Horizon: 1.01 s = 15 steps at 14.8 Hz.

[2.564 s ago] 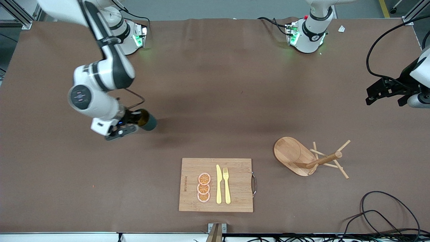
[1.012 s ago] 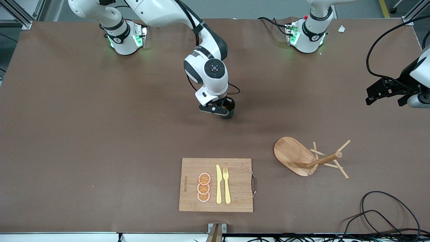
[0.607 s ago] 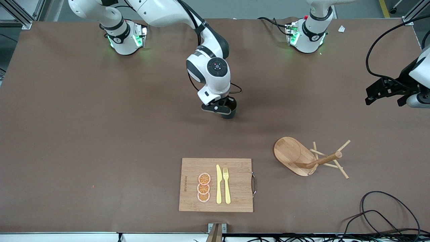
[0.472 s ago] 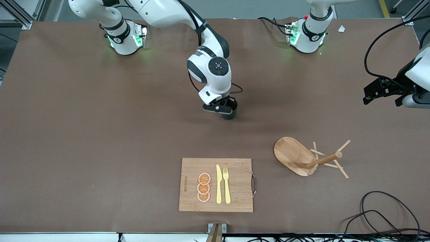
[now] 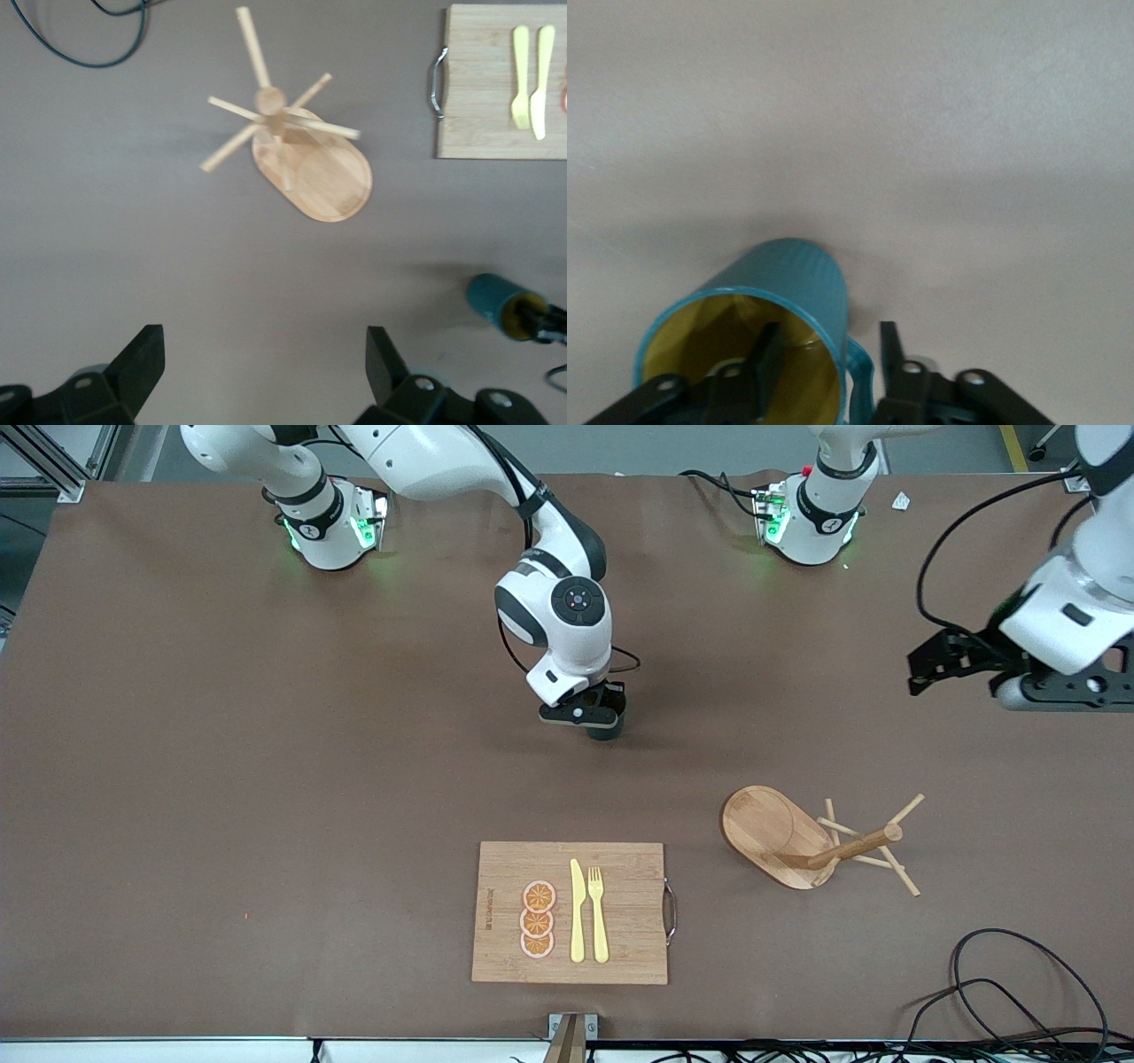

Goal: Pass cup and hang on rack
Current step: 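Release the mug with the right gripper while the left gripper reaches over it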

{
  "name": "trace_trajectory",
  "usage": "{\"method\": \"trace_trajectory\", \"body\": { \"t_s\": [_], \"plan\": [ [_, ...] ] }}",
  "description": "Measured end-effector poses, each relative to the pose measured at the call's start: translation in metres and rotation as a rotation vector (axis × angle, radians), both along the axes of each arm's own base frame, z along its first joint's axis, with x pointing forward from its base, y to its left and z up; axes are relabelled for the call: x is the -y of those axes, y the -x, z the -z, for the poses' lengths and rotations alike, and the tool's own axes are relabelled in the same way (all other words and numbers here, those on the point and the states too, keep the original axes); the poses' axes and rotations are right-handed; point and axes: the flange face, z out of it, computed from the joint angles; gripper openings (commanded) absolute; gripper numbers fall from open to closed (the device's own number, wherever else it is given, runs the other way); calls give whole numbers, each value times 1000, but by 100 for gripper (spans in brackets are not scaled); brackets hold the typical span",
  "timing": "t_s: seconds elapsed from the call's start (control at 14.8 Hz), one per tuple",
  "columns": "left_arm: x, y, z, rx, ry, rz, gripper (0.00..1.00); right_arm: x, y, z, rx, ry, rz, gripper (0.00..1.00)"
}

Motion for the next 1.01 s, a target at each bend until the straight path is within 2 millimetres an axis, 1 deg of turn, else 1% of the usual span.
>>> {"method": "trace_trajectory", "body": {
  "t_s": [0.13,0.27,0.4,0.47,0.54,0.61,0.74,0.81,0.88,1.01],
  "plan": [
    [46,12,-1,15,-38,-31,100,-3,-2,-11,-13,13,-23,100],
    [90,27,-1,34,-64,-65,100,-4,-3,-32,-23,22,-52,100],
    [127,41,4,44,-83,-100,100,2,-7,-64,-28,25,-79,100],
    [142,45,8,43,-85,-118,100,10,-13,-83,-28,21,-90,100],
    [154,49,12,39,-84,-134,100,22,-22,-100,-30,20,-97,100],
    [164,53,15,36,-82,-147,100,39,-34,-116,-37,24,-99,100],
    [179,59,19,33,-81,-167,100,90,-66,-145,-66,39,-104,100],
    [185,63,20,33,-80,-170,100,122,-84,-158,-82,46,-100,100],
    [192,67,20,34,-79,-178,100,160,-104,-172,-96,48,-83,100],
    [212,78,23,37,-79,-215,100,241,-138,-196,-120,45,-43,100]
  ]
}}
